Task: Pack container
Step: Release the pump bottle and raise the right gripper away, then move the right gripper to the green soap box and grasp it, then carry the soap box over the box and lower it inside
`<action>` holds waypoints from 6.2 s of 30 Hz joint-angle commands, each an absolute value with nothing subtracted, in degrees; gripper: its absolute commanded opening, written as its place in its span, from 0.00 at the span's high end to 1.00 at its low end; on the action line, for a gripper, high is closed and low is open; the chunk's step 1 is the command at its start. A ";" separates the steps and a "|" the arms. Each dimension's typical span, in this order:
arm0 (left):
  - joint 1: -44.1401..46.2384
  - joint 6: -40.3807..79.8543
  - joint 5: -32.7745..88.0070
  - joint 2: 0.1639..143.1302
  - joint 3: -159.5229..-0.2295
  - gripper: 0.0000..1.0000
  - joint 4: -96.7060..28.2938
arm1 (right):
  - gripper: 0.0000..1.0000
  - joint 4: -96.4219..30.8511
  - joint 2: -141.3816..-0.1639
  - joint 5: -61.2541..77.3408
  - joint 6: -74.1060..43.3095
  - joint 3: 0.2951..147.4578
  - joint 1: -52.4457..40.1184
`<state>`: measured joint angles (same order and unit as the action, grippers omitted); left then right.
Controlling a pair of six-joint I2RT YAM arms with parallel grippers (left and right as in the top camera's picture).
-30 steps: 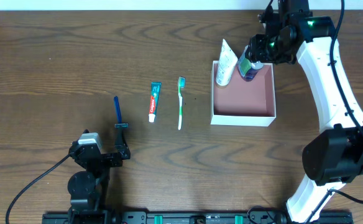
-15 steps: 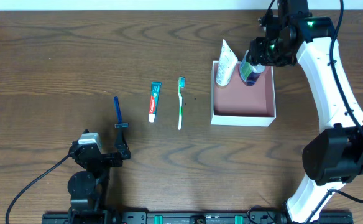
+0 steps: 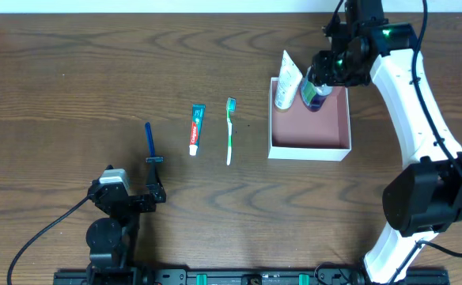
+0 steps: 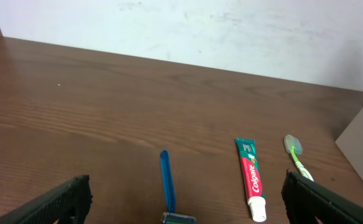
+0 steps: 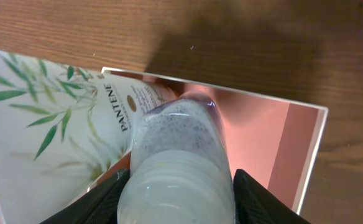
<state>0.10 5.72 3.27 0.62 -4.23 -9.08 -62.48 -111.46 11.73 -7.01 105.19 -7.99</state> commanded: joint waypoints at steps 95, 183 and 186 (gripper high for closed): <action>-0.10 4.95 4.08 0.27 -3.18 0.02 -10.66 | 0.01 -67.31 -102.67 1.43 31.22 96.84 21.50; -0.10 4.93 4.08 0.27 -3.18 0.02 -10.66 | 0.44 -63.77 -119.57 6.37 17.63 101.51 22.92; -0.10 4.95 4.08 0.27 -3.18 0.02 -10.66 | 0.45 -68.86 -119.13 10.98 17.32 106.76 19.66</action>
